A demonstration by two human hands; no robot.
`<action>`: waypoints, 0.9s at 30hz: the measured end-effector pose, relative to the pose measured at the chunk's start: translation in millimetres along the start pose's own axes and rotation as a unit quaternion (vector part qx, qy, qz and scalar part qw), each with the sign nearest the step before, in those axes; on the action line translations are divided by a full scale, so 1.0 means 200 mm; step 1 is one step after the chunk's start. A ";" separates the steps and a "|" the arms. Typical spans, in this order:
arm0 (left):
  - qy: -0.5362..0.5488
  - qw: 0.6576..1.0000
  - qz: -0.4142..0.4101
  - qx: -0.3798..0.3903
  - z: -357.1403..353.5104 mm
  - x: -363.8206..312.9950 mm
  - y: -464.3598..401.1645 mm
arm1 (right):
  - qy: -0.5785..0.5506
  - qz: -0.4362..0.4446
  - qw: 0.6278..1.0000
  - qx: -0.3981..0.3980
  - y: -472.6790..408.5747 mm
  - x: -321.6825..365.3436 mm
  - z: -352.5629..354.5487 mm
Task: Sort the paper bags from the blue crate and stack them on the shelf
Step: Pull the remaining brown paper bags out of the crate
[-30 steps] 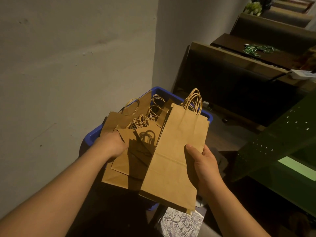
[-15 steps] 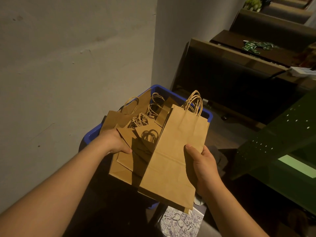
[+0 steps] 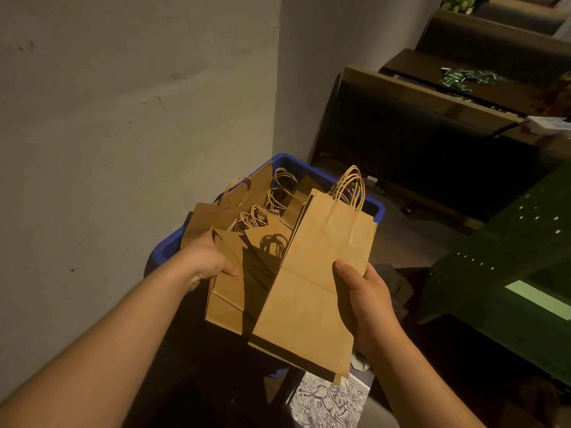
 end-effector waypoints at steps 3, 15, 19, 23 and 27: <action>0.036 0.999 0.000 -0.009 0.02 0.03 0.05 | -0.018 -0.016 1.000 0.013 0.01 -0.01 0.01; 0.215 0.976 0.015 -0.036 0.02 0.17 0.40 | -0.059 -0.063 0.988 0.130 0.10 -0.01 0.01; 0.225 0.973 0.007 -0.059 0.04 0.20 0.52 | -0.063 -0.086 0.983 0.153 0.12 -0.03 0.03; 0.226 0.972 -0.012 -0.066 0.05 0.16 0.62 | -0.063 -0.105 0.979 0.164 0.13 -0.05 0.06; 0.234 0.969 -0.019 -0.075 0.04 0.12 0.66 | -0.060 -0.123 0.977 0.165 0.14 -0.08 0.10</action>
Point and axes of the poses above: each hand's wrist, its own y-axis away from the middle knuckle, its own z-axis out of the back of the hand, x = y × z, the point moved 9 cm from there along -y, towards the middle knuckle, and after that the axes turned 9 degrees about -z, right-handed, at the moved point
